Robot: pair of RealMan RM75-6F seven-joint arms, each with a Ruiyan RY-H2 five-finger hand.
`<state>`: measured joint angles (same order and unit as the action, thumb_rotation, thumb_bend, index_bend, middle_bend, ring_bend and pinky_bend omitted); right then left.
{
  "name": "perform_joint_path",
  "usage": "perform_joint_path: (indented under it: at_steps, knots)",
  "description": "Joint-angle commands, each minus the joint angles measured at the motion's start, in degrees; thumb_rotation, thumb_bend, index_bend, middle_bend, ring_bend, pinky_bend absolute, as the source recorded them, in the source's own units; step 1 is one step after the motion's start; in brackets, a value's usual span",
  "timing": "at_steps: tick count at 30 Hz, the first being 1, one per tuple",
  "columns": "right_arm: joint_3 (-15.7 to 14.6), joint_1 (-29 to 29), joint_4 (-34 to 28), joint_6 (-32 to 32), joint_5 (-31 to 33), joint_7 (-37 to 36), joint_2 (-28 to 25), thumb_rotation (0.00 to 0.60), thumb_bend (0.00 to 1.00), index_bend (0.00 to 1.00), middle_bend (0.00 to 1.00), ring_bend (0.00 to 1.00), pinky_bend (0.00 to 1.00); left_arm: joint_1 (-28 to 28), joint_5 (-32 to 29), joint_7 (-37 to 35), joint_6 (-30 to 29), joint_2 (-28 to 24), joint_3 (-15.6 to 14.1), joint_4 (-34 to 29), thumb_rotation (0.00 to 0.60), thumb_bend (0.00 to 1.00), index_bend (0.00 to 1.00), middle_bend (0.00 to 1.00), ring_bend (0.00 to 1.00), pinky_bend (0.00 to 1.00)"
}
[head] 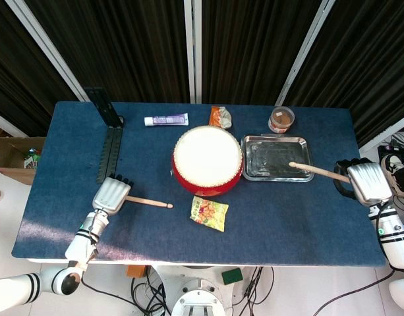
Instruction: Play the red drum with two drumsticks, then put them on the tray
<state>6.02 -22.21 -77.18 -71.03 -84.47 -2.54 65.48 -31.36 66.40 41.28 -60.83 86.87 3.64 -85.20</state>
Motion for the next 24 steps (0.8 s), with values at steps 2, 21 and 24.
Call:
perform_joint_path:
  at_steps: [2, 21, 24]
  knots:
    - [0.01, -0.02, 0.06, -0.01, -0.04, 0.0, 0.16, 0.6, 0.67, 0.92, 0.74, 0.49, 0.53, -0.24, -0.34, 0.03, 0.59, 0.26, -0.56, 0.75, 0.6, 0.29, 0.44, 0.43, 0.35, 0.37]
    - [-0.38, 0.73, 0.7, -0.29, 0.05, -0.46, 0.37, 0.6, 0.67, 0.92, 0.74, 0.49, 0.53, -0.79, 0.22, 0.18, 0.04, 1.91, -1.75, 2.32, 0.6, 0.38, 0.52, 0.5, 0.39, 0.37]
    - [-0.38, 0.61, 0.7, -0.03, 0.06, -0.4, 0.43, 0.6, 0.67, 0.92, 0.74, 0.49, 0.53, -0.74, 0.28, -0.59, 0.18, 1.99, -1.87, 2.98, 0.6, 0.42, 0.56, 0.55, 0.43, 0.37]
